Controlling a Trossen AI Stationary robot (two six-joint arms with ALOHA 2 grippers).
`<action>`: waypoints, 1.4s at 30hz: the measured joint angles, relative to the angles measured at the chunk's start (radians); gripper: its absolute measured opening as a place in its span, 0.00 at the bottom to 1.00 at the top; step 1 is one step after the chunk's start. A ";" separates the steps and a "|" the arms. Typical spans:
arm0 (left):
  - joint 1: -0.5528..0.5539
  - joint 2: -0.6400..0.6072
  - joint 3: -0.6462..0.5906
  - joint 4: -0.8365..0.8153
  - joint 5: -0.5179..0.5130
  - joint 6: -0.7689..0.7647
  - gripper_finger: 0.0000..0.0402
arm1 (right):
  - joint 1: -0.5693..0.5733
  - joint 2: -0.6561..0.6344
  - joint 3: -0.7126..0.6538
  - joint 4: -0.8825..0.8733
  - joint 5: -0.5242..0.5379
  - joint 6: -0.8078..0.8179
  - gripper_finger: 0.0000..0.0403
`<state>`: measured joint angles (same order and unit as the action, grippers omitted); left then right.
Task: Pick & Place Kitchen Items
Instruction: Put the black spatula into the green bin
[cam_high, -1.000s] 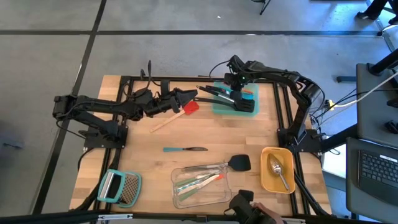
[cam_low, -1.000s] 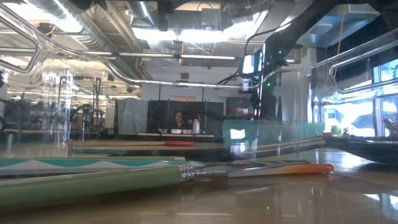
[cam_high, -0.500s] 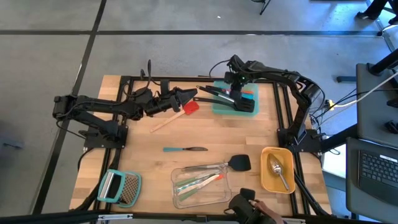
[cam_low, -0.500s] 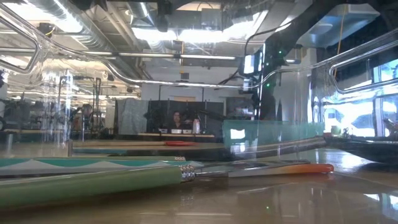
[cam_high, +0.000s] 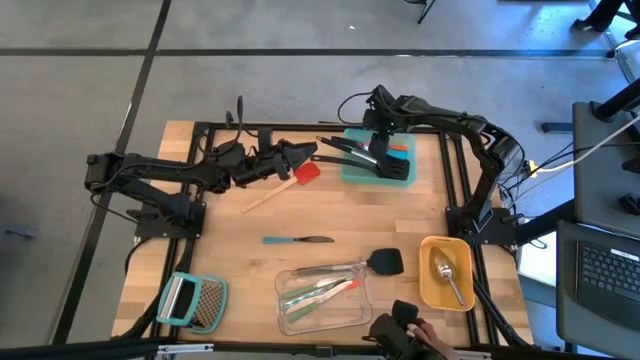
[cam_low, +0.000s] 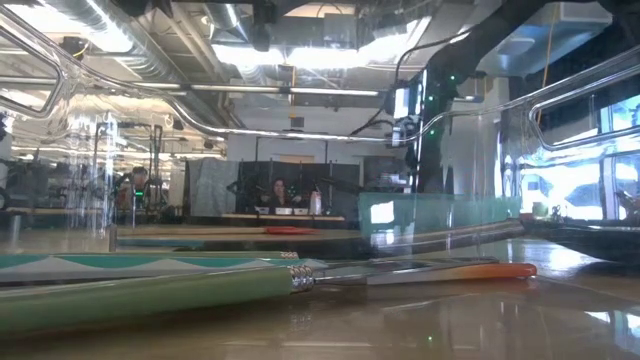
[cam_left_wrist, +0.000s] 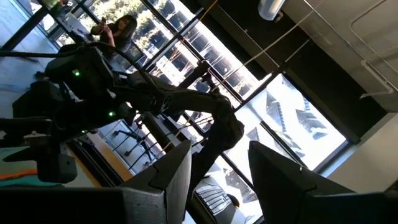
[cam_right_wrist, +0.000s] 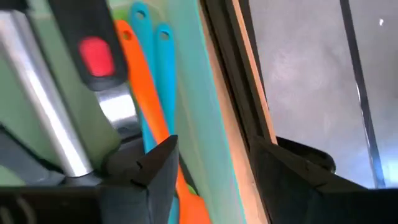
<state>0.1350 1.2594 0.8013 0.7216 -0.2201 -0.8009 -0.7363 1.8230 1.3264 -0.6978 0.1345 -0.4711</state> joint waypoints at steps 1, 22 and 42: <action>0.003 0.000 0.000 0.000 -0.002 0.000 0.39 | 0.001 -0.002 0.011 -0.014 -0.001 0.002 0.51; 0.039 0.000 0.000 -0.006 0.046 -0.008 0.39 | 0.092 -0.006 0.494 -0.404 -0.380 0.223 0.54; 0.096 0.000 0.000 -0.031 0.547 -0.076 0.39 | 0.400 -0.008 0.515 -0.724 -0.627 0.369 0.54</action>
<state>0.2312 1.2598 0.8009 0.6907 0.3272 -0.8767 -0.3361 1.8149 1.8416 -1.4220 -0.4925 -0.1020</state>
